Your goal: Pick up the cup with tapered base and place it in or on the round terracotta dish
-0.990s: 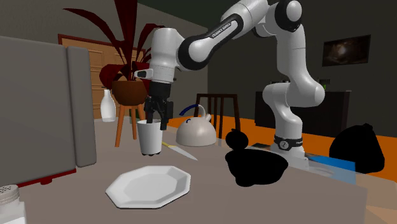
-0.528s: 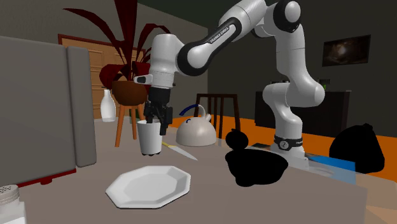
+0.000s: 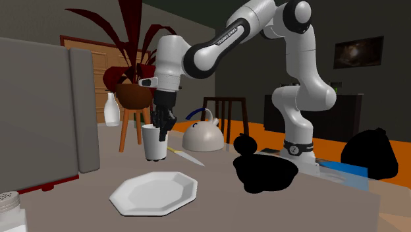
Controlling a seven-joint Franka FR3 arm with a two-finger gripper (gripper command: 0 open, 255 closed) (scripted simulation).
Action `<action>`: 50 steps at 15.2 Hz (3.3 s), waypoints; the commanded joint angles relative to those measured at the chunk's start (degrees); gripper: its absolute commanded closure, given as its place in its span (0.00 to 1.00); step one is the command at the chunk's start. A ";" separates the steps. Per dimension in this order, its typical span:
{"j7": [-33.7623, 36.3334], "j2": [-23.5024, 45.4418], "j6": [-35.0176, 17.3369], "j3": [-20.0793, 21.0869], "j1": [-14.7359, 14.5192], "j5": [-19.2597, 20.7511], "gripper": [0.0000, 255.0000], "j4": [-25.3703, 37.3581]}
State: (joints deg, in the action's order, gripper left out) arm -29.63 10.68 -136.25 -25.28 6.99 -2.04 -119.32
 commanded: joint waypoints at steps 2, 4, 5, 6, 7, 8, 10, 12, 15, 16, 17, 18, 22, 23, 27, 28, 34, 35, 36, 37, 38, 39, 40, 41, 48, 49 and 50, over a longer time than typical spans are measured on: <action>0.00 -0.01 0.00 0.00 0.00 0.00 1.00 0.01; 0.00 -0.01 0.00 0.00 0.00 0.01 1.00 0.00; 0.00 0.00 -0.01 0.00 0.00 0.00 1.00 0.00; 0.16 -0.46 0.68 -0.08 -0.07 0.28 1.00 0.28; 0.31 -0.89 1.38 -0.14 -0.14 0.53 1.00 0.59; 0.45 -1.32 2.09 -0.21 -0.21 0.79 1.00 0.90; 0.72 -2.15 3.50 -0.31 -0.33 1.27 1.00 1.57; 0.97 -2.93 4.92 -0.39 -0.43 1.71 1.00 2.28; 1.29 -4.02 7.08 -0.48 -0.57 2.31 1.00 3.45; 1.39 -4.35 7.80 -0.50 -0.61 2.49 1.00 3.86; 1.48 -4.68 8.52 -0.52 -0.65 2.66 1.00 4.29; 1.56 -5.00 9.25 -0.53 -0.68 2.82 1.00 4.73; 1.84 -6.13 12.16 -0.57 -0.81 3.39 1.00 6.61; 1.90 -6.39 12.90 -0.57 -0.84 3.51 1.00 7.11; 2.07 -7.28 15.84 -0.56 -0.93 3.92 1.00 9.25; 2.10 -7.46 16.56 -0.56 -0.95 4.01 1.00 9.80; 11.93 -17.92 16.62 3.32 -4.46 9.76 1.00 -0.39; 13.52 -19.48 16.81 4.15 -4.89 10.45 1.00 -1.84; 15.10 -21.00 17.03 5.03 -5.29 11.06 1.00 -3.21; 16.65 -22.46 17.29 5.93 -5.67 11.59 1.00 -4.52; 18.18 -23.86 17.58 6.86 -6.05 12.03 1.00 -5.77; 19.69 -25.22 17.90 7.80 -6.43 12.40 1.00 -6.95; 21.17 -26.52 18.25 8.76 -6.82 12.68 1.00 -8.07; 22.64 -27.77 18.62 9.75 -7.20 12.89 1.00 -9.12; 32.50 -35.00 21.60 16.98 -10.24 12.51 1.00 -14.70; 33.87 -35.81 22.07 18.05 -10.74 12.25 1.00 -15.24; 35.23 -36.55 22.53 19.12 -11.26 11.93 1.00 -15.72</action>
State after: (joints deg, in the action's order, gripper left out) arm 4.09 -25.29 -113.97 -7.23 -3.75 10.17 -134.50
